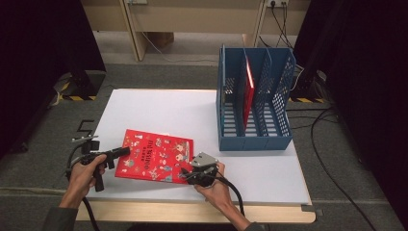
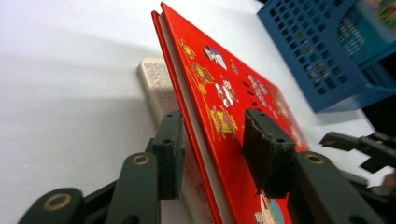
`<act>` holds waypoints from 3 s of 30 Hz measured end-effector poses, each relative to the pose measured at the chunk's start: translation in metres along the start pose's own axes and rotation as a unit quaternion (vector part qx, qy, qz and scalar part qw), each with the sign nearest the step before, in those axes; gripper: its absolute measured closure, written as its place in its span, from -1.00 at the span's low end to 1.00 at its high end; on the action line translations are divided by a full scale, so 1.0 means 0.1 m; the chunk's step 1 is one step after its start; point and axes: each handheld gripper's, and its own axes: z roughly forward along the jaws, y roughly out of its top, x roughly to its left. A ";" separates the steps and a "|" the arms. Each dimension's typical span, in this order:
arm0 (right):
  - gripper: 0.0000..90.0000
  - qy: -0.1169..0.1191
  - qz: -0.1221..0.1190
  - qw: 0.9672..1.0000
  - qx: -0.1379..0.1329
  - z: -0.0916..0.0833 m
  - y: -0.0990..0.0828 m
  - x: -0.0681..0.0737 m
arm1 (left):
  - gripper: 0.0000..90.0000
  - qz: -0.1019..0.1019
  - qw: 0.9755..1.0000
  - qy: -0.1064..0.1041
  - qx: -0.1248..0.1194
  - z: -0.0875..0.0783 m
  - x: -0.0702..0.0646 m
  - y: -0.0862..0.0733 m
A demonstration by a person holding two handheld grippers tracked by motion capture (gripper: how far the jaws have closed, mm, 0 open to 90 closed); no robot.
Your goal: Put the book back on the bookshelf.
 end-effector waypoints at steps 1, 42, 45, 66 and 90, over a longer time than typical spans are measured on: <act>-0.06 0.002 0.002 1.000 -0.002 0.00 -0.01 -0.01 | 0.34 -0.008 1.000 -0.011 0.001 0.01 0.00 0.00; -0.11 -0.051 -0.111 0.988 -0.098 -0.07 0.34 0.78 | 0.20 0.060 0.997 -0.055 -0.010 0.02 -0.93 0.12; -0.11 -0.074 -0.121 0.984 -0.105 -0.05 0.35 0.81 | 0.19 0.058 0.997 -0.056 -0.010 0.02 -0.96 0.12; 0.51 -0.138 -0.151 0.970 -0.132 -0.25 0.41 0.66 | -0.48 0.033 0.989 -0.130 0.055 0.03 -0.87 0.14; 0.56 -0.108 -0.012 0.978 -0.180 -0.58 0.48 0.21 | -0.53 0.133 0.984 0.109 0.039 0.22 0.05 0.06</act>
